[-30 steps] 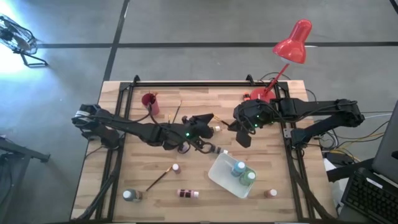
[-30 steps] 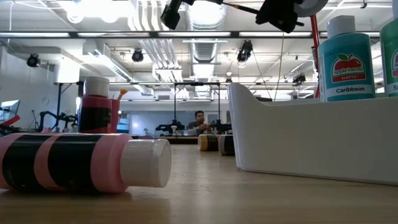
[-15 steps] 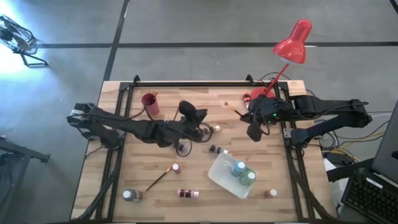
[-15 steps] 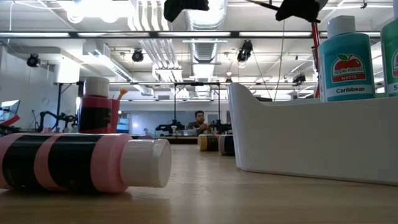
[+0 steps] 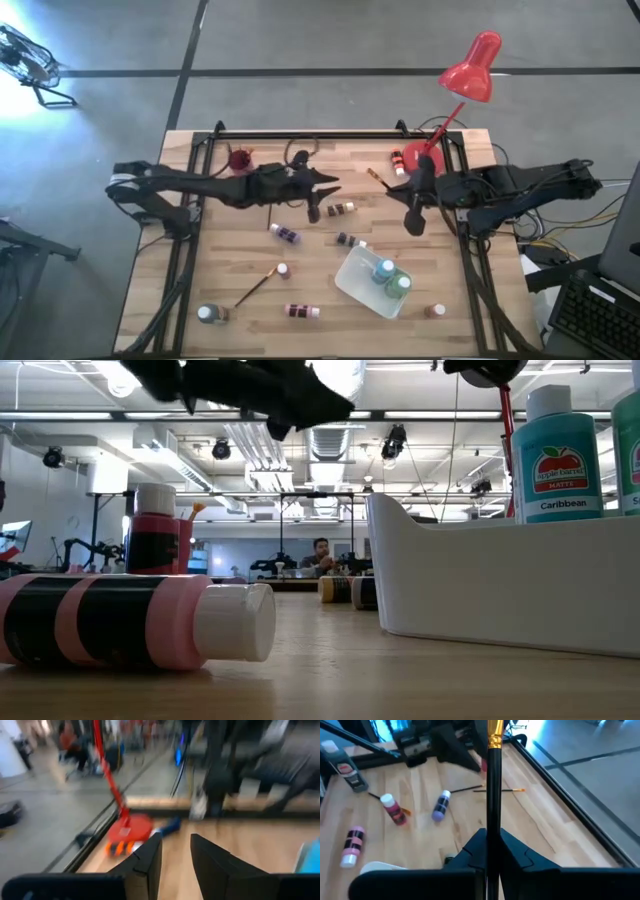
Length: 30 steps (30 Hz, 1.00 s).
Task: Pick & Place Paint Supplies
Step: Put the orange paintbrush into the pink cup
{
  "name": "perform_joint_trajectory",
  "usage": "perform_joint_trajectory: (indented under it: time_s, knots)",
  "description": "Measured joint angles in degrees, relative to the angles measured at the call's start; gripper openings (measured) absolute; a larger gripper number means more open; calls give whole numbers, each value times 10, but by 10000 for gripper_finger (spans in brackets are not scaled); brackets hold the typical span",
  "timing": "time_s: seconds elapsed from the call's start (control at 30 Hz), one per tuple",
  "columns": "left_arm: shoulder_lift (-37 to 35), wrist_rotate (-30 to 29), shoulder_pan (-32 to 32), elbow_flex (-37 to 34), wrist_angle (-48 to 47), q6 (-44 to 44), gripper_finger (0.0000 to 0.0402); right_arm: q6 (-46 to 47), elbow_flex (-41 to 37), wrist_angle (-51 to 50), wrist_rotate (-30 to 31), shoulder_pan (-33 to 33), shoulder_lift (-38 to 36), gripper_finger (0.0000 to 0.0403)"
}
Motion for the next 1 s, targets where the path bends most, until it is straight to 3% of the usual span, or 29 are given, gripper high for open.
perform_joint_trajectory:
  time_s: [0.13, 0.27, 0.57, 1.0]
  knots:
    - [2, 70, 11, -52, 158, -47, 108, 1, -26, 52, 9, 22, -11, 16]
    - [7, 91, 17, -61, 234, -100, 108, -30, -50, 142, 8, 24, -11, 16]
    - [7, 197, 19, 2, 226, -104, 108, -77, -73, 282, -11, 24, 30, 16]
    - [10, 222, 16, 43, 211, -82, 108, -133, -22, 314, -13, 24, 99, 16]
